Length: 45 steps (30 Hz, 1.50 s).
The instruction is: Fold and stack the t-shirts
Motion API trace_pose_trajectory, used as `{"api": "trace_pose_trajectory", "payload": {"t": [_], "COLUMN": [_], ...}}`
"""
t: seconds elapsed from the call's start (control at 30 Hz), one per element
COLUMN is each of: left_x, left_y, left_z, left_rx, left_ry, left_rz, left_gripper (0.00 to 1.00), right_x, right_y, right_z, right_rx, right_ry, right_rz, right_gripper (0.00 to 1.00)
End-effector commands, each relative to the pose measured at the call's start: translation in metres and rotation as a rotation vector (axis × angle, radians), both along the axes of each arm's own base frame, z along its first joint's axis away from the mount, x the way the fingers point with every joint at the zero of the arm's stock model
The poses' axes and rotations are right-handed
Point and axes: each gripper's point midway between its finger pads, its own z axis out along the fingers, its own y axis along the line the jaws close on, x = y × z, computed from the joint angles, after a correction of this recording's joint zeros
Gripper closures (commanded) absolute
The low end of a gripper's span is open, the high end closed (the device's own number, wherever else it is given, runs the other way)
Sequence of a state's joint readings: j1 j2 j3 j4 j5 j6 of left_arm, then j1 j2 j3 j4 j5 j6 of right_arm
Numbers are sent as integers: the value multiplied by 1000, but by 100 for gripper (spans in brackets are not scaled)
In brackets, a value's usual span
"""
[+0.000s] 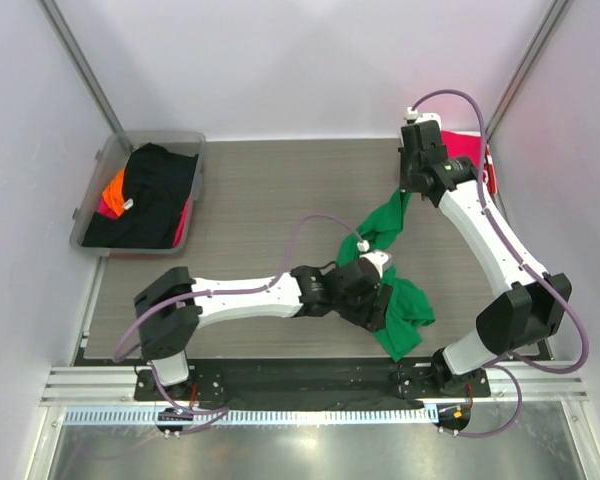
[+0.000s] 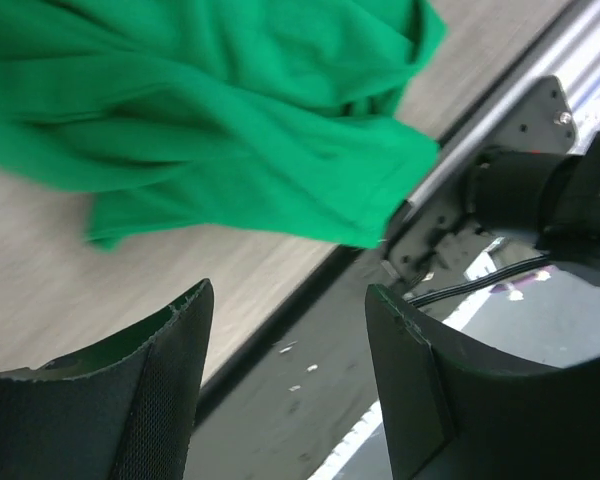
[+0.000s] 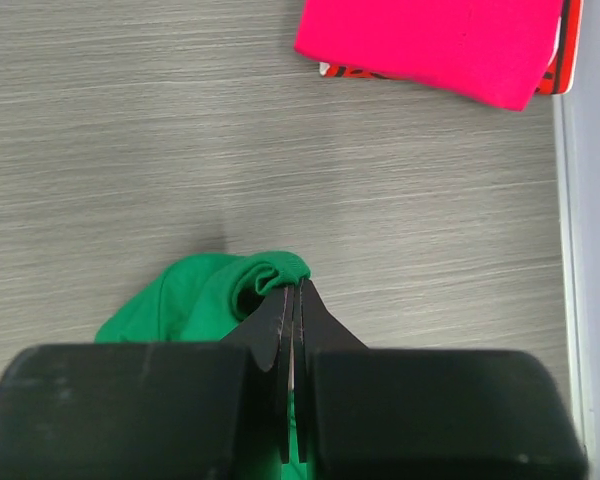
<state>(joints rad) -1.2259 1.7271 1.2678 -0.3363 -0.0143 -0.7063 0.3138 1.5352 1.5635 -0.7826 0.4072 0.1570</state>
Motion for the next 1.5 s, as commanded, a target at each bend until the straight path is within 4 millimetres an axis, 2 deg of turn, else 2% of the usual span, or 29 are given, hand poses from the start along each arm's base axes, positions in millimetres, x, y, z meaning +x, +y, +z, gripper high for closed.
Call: {"api": "trace_pose_trajectory", "payload": {"t": [0.0, 0.03, 0.07, 0.13, 0.27, 0.37, 0.4, 0.53, 0.73, 0.9, 1.2, 1.3, 1.37, 1.4, 1.47], "left_x": [-17, -22, -25, -32, -37, -32, -31, -29, -34, -37, -37, -39, -38, -38, -38], "left_y": [-45, -50, -58, -66, -79, -83, -81, -77, -77, -86, -87, -88, -89, -89, -87], "left_z": [30, 20, 23, 18, -4, -13, -22, -34, -45, -45, -52, -54, -53, -54, -55], "left_rx": [-154, -136, -146, -139, -116, -99, -76, -30, -7, -32, -23, -21, -26, -25, -21], "left_ry": [50, 61, 58, 88, 144, 152, 158, 164, 191, 204, 214, 220, 219, 221, 223], "left_rz": [-39, -54, -62, -62, -37, 10, 23, 46, 44, 13, 18, 15, 14, 18, 24], "left_gripper": [36, 36, 36, 36, 36, 37, 37, 38, 41, 45, 66, 69, 64, 54, 45], "right_x": [-8, -9, -11, -14, -17, -20, -21, -23, -22, -23, -24, -24, -23, -23, -24], "right_y": [-1, -5, -7, -12, -17, -20, -21, -22, -21, -22, -23, -22, -22, -23, -23], "right_z": [34, 29, 27, 25, 20, 20, 20, 22, 20, 20, 18, 16, 15, 15, 15], "right_rx": [94, 92, 95, 109, 142, 153, 154, 163, 182, 182, 188, 193, 195, 195, 195], "right_ry": [-105, -97, -92, -92, -84, -85, -85, -90, -90, -92, -88, -85, -86, -86, -86], "right_rz": [3, -4, -8, -23, -37, -41, -42, -38, -36, -37, -37, -33, -36, -35, -37], "right_gripper": [99, 99, 99, 99, 99, 99, 99, 99, 99, 99, 99, 99, 99, 99, 99]}}
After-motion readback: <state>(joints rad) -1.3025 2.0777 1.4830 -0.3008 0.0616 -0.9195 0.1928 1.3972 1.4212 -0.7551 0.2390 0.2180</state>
